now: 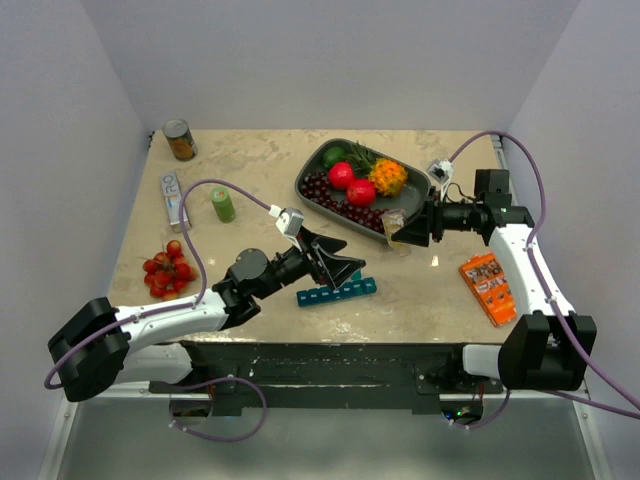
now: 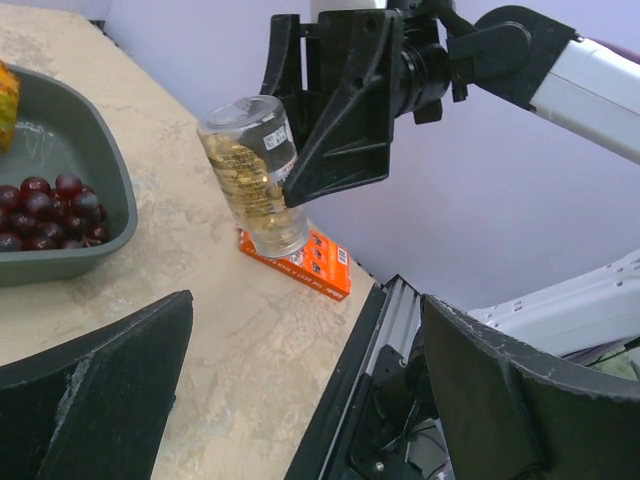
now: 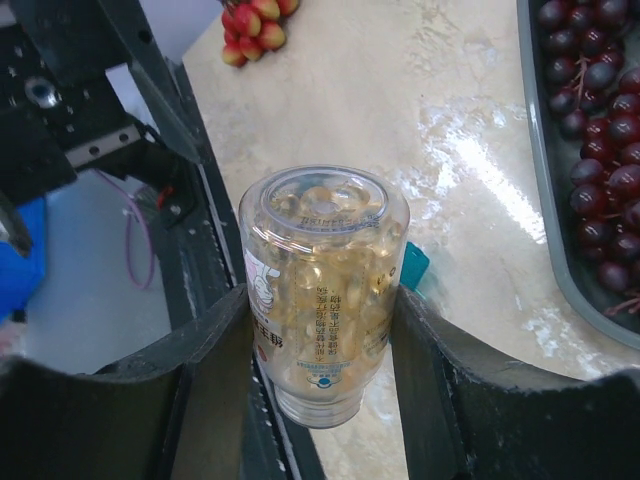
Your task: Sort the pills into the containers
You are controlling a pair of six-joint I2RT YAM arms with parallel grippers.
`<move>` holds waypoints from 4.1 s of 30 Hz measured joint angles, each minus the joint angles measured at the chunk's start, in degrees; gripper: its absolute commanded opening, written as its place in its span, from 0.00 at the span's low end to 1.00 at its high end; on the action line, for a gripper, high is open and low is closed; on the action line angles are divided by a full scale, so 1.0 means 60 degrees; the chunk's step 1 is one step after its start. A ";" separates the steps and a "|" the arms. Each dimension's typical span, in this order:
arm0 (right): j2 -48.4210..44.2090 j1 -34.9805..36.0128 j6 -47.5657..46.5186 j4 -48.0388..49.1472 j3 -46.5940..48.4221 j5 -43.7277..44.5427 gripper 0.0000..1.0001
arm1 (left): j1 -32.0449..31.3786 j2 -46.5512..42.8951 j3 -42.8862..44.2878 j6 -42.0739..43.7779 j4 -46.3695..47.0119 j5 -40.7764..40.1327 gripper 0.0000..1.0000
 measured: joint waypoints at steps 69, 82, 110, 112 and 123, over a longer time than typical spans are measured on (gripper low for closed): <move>-0.1038 0.0066 0.9992 0.5796 -0.2707 0.2623 0.90 | -0.1319 0.5173 0.5275 0.2251 -0.3078 -0.3938 0.00; -0.1406 0.0066 0.0535 0.0827 -0.0353 0.1355 0.99 | 0.0401 0.2357 0.2849 0.2335 -0.3876 0.0780 0.00; -0.0780 0.4874 -0.9537 -0.3989 0.0379 0.3384 0.65 | 0.1053 0.2528 0.3657 0.2484 -0.6349 0.6823 0.00; -0.0780 0.4892 -0.9391 -0.3840 0.0379 0.3388 0.51 | 0.1056 0.2528 0.3636 0.2375 -0.6218 0.6878 0.00; -0.0794 0.4903 -0.8677 -0.3417 0.0382 0.3096 0.00 | 0.1308 0.2368 0.3337 0.1810 -0.5679 0.7264 0.44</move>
